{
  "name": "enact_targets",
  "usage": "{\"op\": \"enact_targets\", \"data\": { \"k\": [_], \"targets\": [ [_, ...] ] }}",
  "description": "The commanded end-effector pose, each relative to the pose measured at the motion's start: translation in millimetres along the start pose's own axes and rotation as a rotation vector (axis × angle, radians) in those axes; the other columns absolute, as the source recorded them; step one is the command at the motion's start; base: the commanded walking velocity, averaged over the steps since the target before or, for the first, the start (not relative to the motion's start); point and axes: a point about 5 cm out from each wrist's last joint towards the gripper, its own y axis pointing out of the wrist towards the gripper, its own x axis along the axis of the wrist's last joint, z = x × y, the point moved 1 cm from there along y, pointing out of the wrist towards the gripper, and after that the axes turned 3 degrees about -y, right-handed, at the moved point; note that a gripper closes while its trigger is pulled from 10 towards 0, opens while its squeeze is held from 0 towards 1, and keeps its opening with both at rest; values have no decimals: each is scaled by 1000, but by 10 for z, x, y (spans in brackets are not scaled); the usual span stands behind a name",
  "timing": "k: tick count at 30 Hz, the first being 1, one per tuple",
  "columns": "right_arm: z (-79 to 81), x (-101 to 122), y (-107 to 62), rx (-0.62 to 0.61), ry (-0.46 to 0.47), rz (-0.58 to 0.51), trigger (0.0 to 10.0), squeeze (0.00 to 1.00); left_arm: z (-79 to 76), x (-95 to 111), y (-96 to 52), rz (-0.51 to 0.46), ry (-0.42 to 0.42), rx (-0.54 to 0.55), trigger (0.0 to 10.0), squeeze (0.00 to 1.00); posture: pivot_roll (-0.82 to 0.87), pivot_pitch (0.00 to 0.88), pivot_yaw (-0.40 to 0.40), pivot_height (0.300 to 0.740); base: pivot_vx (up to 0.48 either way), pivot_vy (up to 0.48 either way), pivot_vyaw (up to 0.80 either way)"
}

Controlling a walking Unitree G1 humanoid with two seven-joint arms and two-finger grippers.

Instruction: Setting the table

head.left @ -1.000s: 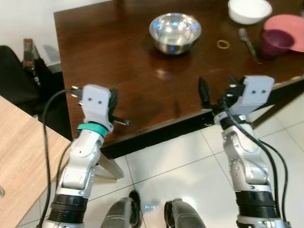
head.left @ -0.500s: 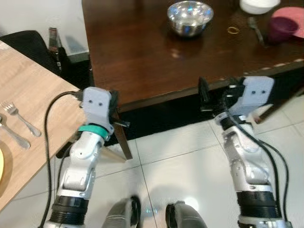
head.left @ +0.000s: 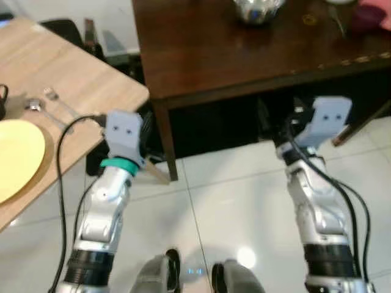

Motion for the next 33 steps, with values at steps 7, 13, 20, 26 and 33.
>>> {"op": "enact_targets", "data": {
  "k": [7, 13, 20, 26, 33],
  "targets": [
    [48, -47, -9, 1, 21, 12, 10000, 0, 66, -57, -37, 23, 16, 19, 10000, 0, -98, 128, 71, 740, 0, 0, 0],
    [32, -47, -5, -11, 14, 14, 10000, 0, 54, -59, -32, 25, 12, 15, 10000, 0, -99, 128, 73, 740, 0, 0, 0],
    [-3, -59, -1, -31, 13, 16, 10000, 0, 50, -66, -29, 32, 13, 14, 10000, 0, -97, 131, 74, 740, 0, 0, 222],
    [-19, -53, 7, -40, 12, 14, 10000, 0, 50, -67, -28, 35, 16, 16, 10000, 0, -97, 133, 74, 740, 0, 0, 788],
    [-16, -53, 5, -39, 12, 14, 10000, 0, 55, -72, -31, 37, 22, 22, 10000, 0, -96, 136, 74, 740, 0, 0, 788]
  ]
}}
